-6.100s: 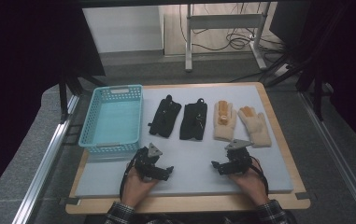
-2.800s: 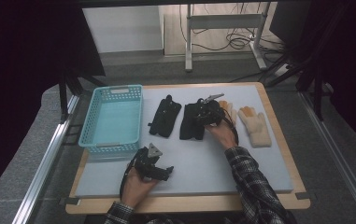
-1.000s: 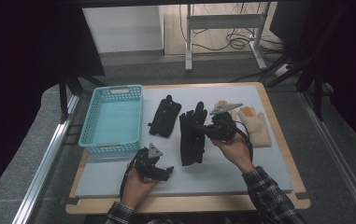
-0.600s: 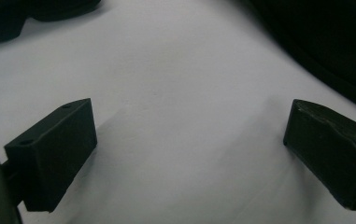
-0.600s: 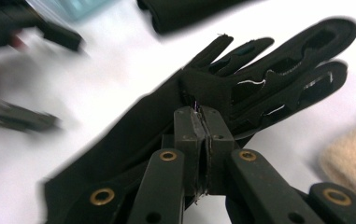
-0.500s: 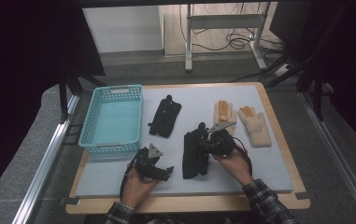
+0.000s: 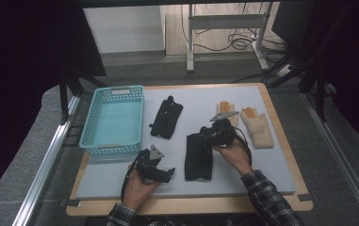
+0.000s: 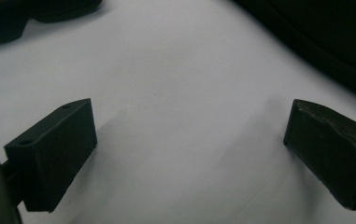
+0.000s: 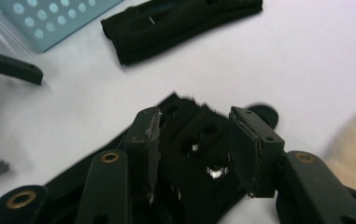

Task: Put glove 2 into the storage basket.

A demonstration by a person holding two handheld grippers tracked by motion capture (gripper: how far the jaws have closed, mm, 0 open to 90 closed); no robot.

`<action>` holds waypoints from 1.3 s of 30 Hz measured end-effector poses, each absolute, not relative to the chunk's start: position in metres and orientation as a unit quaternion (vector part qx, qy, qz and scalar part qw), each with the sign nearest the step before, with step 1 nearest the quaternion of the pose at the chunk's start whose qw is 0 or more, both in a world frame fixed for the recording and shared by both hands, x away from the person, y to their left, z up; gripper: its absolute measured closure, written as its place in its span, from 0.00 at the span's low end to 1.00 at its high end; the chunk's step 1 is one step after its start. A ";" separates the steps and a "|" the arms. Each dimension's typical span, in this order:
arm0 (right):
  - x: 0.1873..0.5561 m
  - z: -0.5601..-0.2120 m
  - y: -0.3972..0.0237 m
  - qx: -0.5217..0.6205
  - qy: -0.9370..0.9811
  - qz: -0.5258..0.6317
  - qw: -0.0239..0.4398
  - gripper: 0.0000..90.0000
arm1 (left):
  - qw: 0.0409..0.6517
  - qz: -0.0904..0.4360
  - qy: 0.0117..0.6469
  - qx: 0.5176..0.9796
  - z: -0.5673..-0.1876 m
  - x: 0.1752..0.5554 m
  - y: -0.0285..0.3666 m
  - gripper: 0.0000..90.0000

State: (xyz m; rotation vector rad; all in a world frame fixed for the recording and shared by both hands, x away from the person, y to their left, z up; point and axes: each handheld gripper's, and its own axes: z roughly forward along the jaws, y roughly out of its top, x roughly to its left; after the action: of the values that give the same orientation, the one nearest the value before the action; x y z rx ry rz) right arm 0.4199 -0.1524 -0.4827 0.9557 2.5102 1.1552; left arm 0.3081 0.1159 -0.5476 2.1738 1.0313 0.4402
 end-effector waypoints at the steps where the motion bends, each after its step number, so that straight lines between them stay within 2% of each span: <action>1: 0.420 -0.483 -0.152 0.325 0.853 0.393 0.109 0.58 | 0.341 0.169 0.396 0.836 -0.548 0.308 0.116 0.02; 6: 0.439 -0.484 -0.134 0.318 0.855 0.399 0.094 0.58 | 0.340 0.170 0.398 0.835 -0.548 0.308 0.116 0.02; 11: 0.452 -0.485 -0.115 0.311 0.859 0.394 0.097 0.65 | 0.343 0.162 0.397 0.836 -0.548 0.309 0.117 0.03; 16: 0.462 -0.483 -0.100 0.308 0.860 0.394 0.099 0.68 | 0.344 0.161 0.397 0.835 -0.548 0.309 0.117 0.03; 21: 0.477 -0.485 -0.081 0.315 0.854 0.402 0.106 0.80 | 0.346 0.160 0.398 0.835 -0.548 0.309 0.117 0.04; 24: 0.485 -0.491 -0.074 0.320 0.852 0.400 0.105 0.82 | 0.347 0.160 0.399 0.834 -0.548 0.309 0.116 0.04; 29: 0.494 -0.498 -0.065 0.329 0.851 0.397 0.102 0.81 | 0.348 0.159 0.399 0.834 -0.548 0.309 0.117 0.04; 32: 0.500 -0.504 -0.056 0.344 0.845 0.395 0.109 0.73 | 0.348 0.159 0.399 0.834 -0.548 0.309 0.117 0.04; 35: 0.503 -0.506 -0.050 0.350 0.843 0.393 0.112 0.69 | 0.349 0.159 0.399 0.833 -0.548 0.309 0.117 0.04; 36: 0.505 -0.509 -0.045 0.355 0.842 0.390 0.115 0.64 | 0.349 0.158 0.398 0.833 -0.548 0.309 0.117 0.04; 39: 0.509 -0.515 -0.038 0.362 0.841 0.385 0.118 0.61 | 0.349 0.157 0.398 0.833 -0.548 0.309 0.117 0.05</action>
State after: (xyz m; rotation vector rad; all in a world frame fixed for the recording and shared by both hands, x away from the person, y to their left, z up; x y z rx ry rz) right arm 0.5089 -0.0378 -0.5146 1.0582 2.4601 1.1269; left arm 0.3092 0.1167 -0.5480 2.1599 1.0326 0.4080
